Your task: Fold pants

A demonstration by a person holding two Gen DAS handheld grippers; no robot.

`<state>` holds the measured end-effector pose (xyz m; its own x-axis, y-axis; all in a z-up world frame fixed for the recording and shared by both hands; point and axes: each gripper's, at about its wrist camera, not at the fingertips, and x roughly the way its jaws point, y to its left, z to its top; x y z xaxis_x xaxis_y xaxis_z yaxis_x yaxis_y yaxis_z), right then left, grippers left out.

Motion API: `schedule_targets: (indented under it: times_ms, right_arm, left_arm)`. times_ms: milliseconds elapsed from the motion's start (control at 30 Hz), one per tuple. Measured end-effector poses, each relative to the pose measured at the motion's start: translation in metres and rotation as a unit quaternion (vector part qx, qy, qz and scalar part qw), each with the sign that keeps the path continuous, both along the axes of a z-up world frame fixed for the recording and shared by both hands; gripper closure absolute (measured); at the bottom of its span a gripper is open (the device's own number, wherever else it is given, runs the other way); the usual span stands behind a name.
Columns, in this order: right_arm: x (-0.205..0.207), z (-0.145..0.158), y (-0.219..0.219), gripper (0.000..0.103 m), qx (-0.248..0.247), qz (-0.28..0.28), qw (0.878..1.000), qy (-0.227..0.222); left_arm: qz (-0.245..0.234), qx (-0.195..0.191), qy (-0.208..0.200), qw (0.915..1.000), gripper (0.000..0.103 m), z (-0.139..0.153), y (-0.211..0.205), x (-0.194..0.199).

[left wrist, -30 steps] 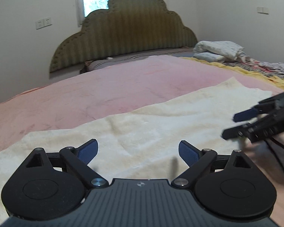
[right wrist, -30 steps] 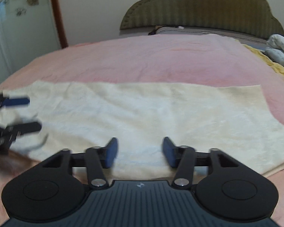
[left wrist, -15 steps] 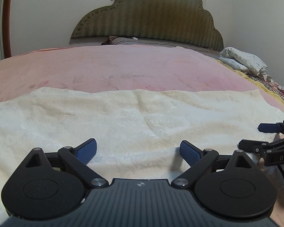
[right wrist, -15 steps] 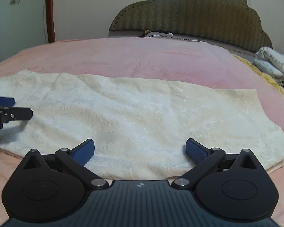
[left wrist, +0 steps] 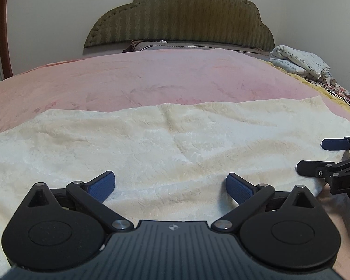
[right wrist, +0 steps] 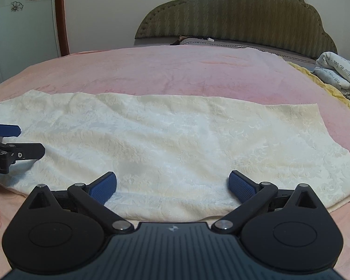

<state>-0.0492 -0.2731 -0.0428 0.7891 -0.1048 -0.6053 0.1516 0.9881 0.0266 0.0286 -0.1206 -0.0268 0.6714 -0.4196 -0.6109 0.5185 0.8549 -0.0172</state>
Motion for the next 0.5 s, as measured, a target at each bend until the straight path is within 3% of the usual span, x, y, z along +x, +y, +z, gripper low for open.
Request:
schedule_targets:
  times_ms: [500]
  right_arm:
    - [0.0005,-0.0001,0.0001,0.0,0.0,0.0,1.0,0.0]
  left_arm:
    - [0.0,-0.003,0.003,1.0,0.0,-0.0007,0.001,0.0012]
